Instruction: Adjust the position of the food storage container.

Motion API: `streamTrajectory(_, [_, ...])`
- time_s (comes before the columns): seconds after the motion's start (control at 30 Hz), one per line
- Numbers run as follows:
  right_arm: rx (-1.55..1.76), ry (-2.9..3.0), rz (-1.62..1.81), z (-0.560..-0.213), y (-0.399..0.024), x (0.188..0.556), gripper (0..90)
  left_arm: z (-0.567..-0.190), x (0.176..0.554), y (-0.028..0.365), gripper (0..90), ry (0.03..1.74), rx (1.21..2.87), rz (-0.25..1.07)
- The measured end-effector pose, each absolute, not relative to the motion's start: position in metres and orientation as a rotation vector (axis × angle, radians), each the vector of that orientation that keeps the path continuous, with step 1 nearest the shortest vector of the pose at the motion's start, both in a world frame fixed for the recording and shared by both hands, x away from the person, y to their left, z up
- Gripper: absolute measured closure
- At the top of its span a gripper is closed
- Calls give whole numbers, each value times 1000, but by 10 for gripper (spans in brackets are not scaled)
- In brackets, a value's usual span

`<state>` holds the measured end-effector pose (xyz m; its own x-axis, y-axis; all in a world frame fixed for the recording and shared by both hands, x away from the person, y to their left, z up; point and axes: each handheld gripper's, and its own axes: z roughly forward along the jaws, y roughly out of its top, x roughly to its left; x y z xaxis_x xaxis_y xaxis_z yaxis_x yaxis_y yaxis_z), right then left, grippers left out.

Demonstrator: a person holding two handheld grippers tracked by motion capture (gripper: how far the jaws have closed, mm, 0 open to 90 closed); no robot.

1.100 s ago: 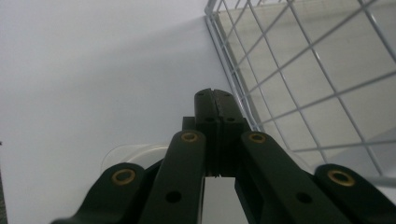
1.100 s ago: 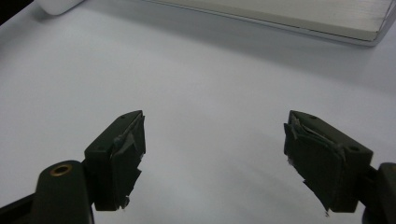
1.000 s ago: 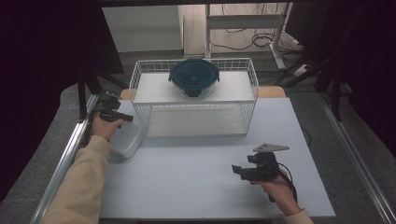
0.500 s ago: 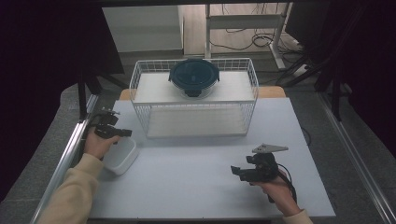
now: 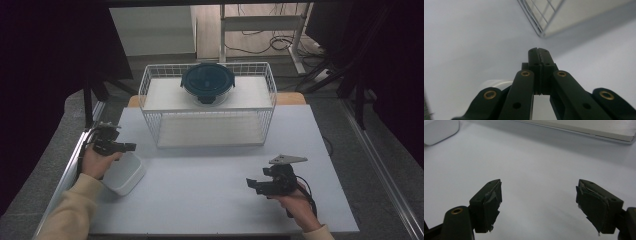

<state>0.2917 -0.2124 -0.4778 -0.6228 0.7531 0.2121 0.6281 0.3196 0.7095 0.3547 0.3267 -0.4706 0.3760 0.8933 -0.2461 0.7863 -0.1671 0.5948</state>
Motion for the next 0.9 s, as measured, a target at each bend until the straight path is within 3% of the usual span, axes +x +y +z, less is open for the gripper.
streamTrajectory(0.23, [1276, 2423, 1186, -478, -213, 292, 206, -463, 346, 366, 899, 1537, 1896, 280])
streamTrajectory(0.43, [1276, 2427, 1184, -478, -212, 292, 207, -479, 344, 378, 900, 1587, 1934, 273])
streamTrajectory(0.9, [1278, 2434, 1175, -480, -211, 292, 206, -489, 350, 353, 900, 1532, 2007, 203])
